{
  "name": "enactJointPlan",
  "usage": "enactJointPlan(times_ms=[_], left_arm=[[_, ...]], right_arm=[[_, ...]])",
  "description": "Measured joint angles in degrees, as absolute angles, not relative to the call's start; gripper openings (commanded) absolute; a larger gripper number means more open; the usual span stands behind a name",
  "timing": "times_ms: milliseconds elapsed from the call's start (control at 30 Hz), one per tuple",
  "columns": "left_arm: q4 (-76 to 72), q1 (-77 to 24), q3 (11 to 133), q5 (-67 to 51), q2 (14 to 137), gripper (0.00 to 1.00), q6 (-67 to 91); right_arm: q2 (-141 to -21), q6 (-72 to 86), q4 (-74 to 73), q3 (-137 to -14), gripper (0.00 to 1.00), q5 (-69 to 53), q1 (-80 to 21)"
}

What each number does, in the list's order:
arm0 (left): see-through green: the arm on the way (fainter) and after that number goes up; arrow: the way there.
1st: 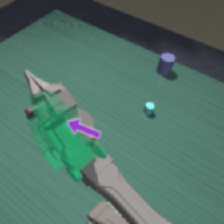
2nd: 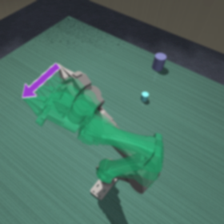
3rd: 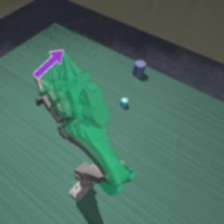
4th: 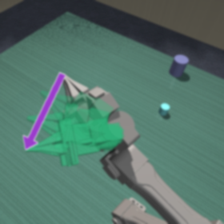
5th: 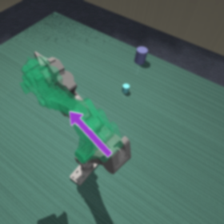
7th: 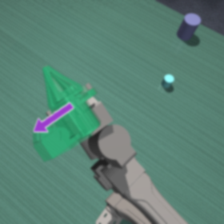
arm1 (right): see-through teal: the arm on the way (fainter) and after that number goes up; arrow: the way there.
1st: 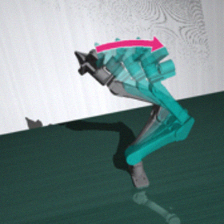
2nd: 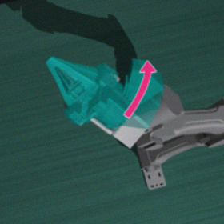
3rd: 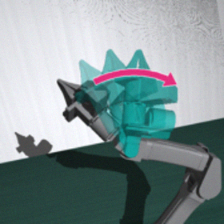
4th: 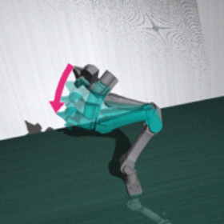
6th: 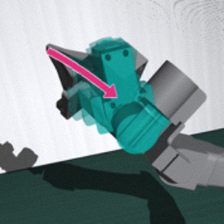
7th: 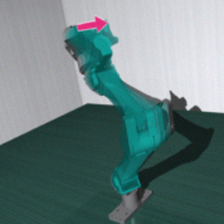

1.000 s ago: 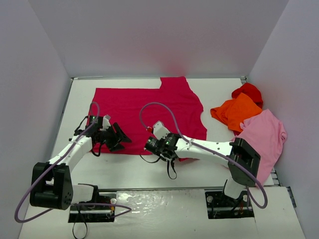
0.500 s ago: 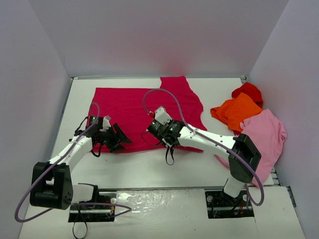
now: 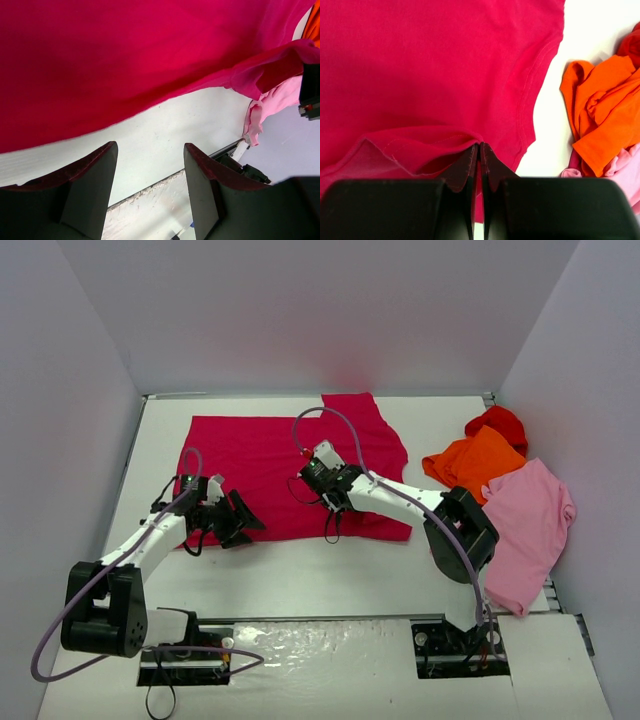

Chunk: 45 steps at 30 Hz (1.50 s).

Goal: Fold and stack the t-shirts
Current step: Fold the flattened tshirt in 1/3 of the way

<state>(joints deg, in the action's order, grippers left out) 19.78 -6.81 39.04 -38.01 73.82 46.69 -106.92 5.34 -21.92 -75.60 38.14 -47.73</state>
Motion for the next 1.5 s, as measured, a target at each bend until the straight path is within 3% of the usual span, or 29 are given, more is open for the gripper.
enactJointPlan(times_ms=[1500], left_arm=[[19.0, -6.8, 38.7, -39.7, 74.5, 0.51, 46.5]], right_arm=[[-118.4, -2.9, -18.1, -92.7, 0.00, 31.3, -37.5]])
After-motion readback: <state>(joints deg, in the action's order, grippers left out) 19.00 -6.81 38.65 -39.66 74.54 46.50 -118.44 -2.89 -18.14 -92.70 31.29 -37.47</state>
